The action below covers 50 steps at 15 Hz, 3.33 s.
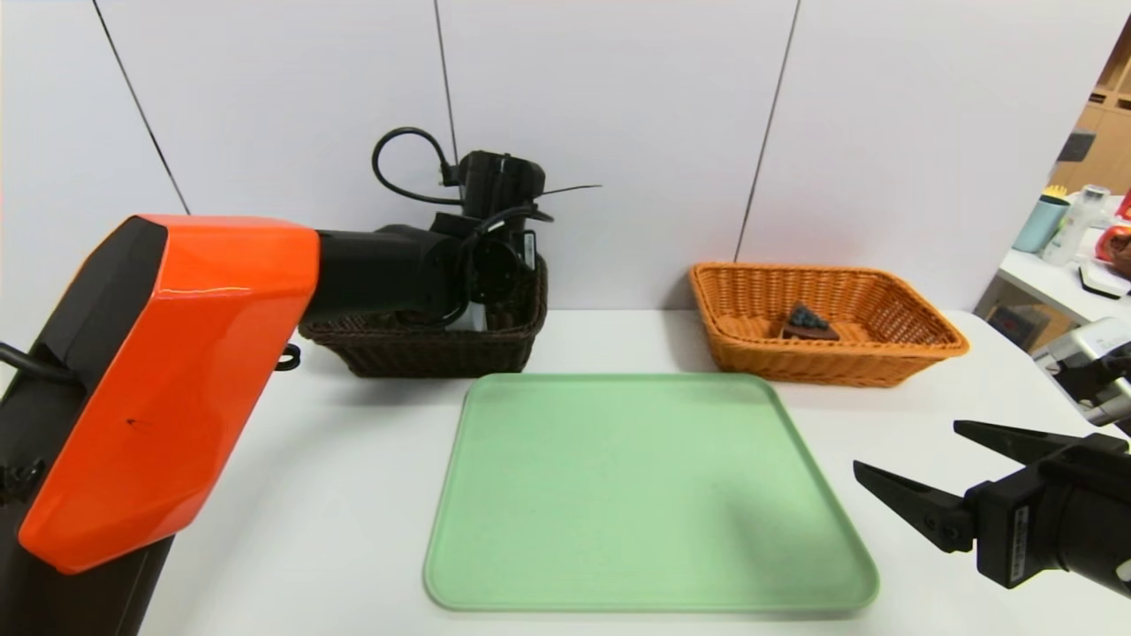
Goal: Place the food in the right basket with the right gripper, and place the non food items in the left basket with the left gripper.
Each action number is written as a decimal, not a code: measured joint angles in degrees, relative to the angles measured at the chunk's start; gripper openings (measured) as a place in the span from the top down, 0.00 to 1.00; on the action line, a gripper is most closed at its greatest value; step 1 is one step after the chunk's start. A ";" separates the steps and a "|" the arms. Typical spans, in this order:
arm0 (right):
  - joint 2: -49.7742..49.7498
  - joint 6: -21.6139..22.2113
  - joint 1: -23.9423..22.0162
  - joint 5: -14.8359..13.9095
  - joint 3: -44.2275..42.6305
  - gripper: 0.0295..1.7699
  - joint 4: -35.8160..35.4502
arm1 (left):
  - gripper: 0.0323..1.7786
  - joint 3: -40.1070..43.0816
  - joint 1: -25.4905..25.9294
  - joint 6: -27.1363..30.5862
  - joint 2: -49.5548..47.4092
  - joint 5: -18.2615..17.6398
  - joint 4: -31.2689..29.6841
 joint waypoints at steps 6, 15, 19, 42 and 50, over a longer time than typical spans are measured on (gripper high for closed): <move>0.39 0.00 0.02 0.01 -0.11 0.04 0.00 | 0.90 4.19 -0.18 0.35 -0.20 -0.01 -1.72; 0.65 -0.35 0.02 0.00 -0.48 0.04 0.00 | 0.90 8.00 -0.38 1.07 -1.02 -0.21 -5.88; 0.89 -0.38 0.10 -0.05 -0.54 0.04 -0.02 | 0.90 8.92 -0.35 1.00 -1.76 -0.26 -5.94; 1.68 -0.55 1.07 -0.51 -0.67 0.04 0.00 | 0.22 14.20 -0.72 2.82 -5.21 -0.10 -11.86; 0.85 -0.55 0.85 -3.06 -0.89 0.04 0.00 | 0.11 41.79 -2.28 4.17 -25.41 0.88 -18.97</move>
